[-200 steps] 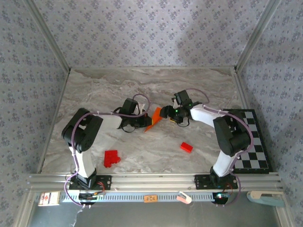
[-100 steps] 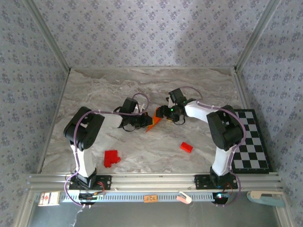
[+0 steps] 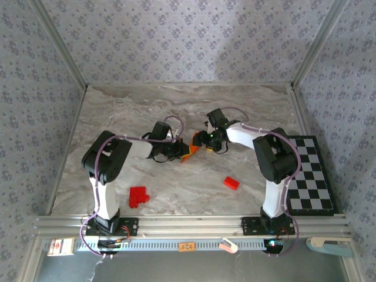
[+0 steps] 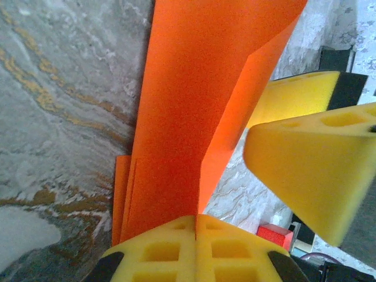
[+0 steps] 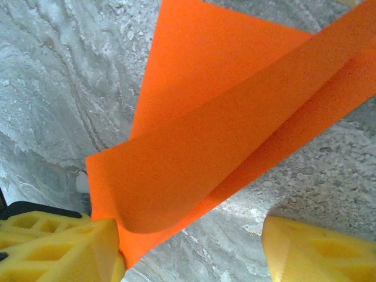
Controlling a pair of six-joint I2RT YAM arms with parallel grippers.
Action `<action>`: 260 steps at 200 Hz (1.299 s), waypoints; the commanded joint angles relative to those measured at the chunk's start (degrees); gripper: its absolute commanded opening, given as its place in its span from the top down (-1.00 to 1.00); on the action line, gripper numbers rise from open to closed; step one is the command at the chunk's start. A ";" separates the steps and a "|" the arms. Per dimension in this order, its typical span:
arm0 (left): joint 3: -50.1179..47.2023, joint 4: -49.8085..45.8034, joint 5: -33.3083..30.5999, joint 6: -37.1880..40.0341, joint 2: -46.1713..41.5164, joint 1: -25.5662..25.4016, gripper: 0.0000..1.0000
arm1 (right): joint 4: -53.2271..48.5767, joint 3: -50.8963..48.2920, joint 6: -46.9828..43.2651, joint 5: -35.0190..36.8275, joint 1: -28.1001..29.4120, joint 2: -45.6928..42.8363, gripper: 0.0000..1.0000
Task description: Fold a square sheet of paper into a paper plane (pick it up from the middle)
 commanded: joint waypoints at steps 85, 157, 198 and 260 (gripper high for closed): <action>-1.24 4.41 1.57 -3.40 2.42 0.75 1.00 | -6.72 5.36 4.27 4.41 0.61 6.89 -0.31; -1.56 4.60 1.47 -3.29 2.45 0.78 0.92 | -12.58 9.08 6.12 10.34 1.88 10.30 -0.30; -2.02 4.52 1.27 -2.98 2.04 0.79 0.86 | -15.51 11.48 6.78 15.48 2.88 12.54 -0.33; -2.72 2.35 0.43 -1.62 -0.57 0.79 0.67 | -20.32 13.54 7.06 18.79 3.76 15.25 -0.32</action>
